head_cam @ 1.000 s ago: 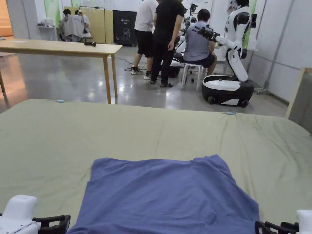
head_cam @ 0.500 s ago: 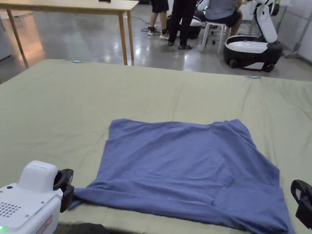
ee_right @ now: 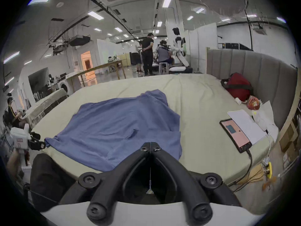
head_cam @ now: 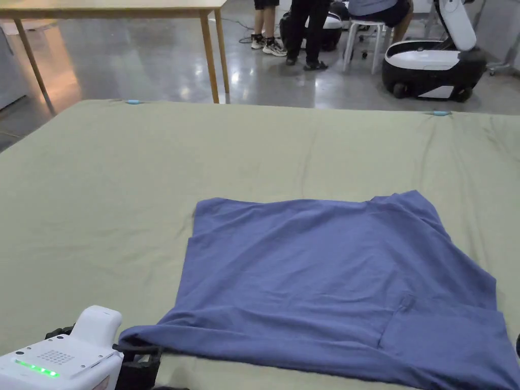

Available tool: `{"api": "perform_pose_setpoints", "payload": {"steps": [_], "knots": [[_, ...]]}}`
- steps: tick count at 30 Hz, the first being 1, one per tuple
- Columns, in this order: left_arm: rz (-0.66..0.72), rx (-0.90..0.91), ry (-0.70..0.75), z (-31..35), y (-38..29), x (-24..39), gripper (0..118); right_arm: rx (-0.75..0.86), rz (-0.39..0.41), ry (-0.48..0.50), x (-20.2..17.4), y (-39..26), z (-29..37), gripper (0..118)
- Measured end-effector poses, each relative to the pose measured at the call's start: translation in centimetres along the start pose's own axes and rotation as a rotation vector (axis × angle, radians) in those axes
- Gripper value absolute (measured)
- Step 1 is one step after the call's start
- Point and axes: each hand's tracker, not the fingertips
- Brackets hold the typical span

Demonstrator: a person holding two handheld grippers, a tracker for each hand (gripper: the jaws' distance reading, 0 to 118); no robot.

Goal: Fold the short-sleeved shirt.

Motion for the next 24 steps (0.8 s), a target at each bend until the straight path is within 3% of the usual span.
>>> {"api": "perform_pose_setpoints", "payload": {"steps": [2, 3, 4, 5, 6, 7, 8, 10, 11, 12, 14, 18, 19, 20, 21, 23, 24], "knots": [[-0.011, -0.028, -0.021, -1.1, 0.3, -0.1, 107, -0.027, 0.021, -0.024, 0.3, 0.1, -0.2, 0], [-0.020, -0.055, -0.017, -1.6, 0.4, -0.1, 91, -0.046, 0.032, -0.032, 0.4, 0.1, -0.3, 0], [-0.022, -0.038, -0.019, -1.7, 0.5, 0.0, 58, -0.056, 0.038, -0.035, 0.6, 0.1, -0.4, 0], [-0.024, -0.029, -0.033, -1.6, 0.6, 0.0, 13, -0.078, 0.048, -0.034, 0.8, 0.0, -0.6, 0], [-0.014, -0.015, -0.079, -1.1, 0.9, 0.5, 4, -0.104, 0.060, -0.041, 0.9, 0.0, -0.8, 1], [-0.002, -0.004, -0.105, -1.0, 1.0, 0.6, 4, -0.134, 0.077, -0.059, 1.1, -0.1, -1.1, 3], [-0.009, -0.017, -0.070, -1.0, 1.1, 1.8, 4, -0.166, 0.092, -0.072, 1.2, -0.2, -1.4, 14], [-0.065, -0.024, -0.038, -0.7, 1.3, 2.3, 4, -0.243, 0.107, -0.059, 1.4, -0.5, -2.1, 82], [-0.061, -0.013, -0.034, -0.4, 1.4, 2.6, 4, -0.283, 0.108, -0.041, 1.4, -0.8, -2.6, 107], [-0.055, -0.008, -0.040, -0.2, 1.5, 2.7, 4, -0.301, 0.108, -0.021, 1.3, -1.1, -2.9, 118], [-0.037, -0.009, -0.048, -0.2, 1.9, 2.3, 4, -0.283, 0.122, -0.001, 1.2, -1.5, -3.4, 118], [-0.025, -0.007, -0.031, 0.2, 2.5, 2.5, 4, -0.378, 0.147, -0.056, 1.4, -2.3, -6.2, 115], [-0.019, -0.008, -0.033, 0.3, 2.6, 2.6, 4, -0.392, 0.126, -0.036, 1.7, -2.4, -6.5, 103], [-0.017, -0.006, -0.031, 0.4, 2.7, 2.7, 4, -0.396, 0.091, -0.006, 2.2, -2.6, -6.8, 72], [-0.014, -0.013, -0.032, 0.3, 2.8, 2.9, 4, -0.415, 0.045, 0.009, 2.7, -2.7, -7.3, 24], [-0.018, -0.017, -0.028, 0.0, 2.7, 2.5, 4, -0.448, -0.004, 0.041, 3.1, -2.8, -7.6, 17], [-0.026, -0.008, -0.017, 0.3, 2.9, 2.7, 3, -0.404, 0.028, 0.035, 2.8, -2.5, -7.0, 10]]}}
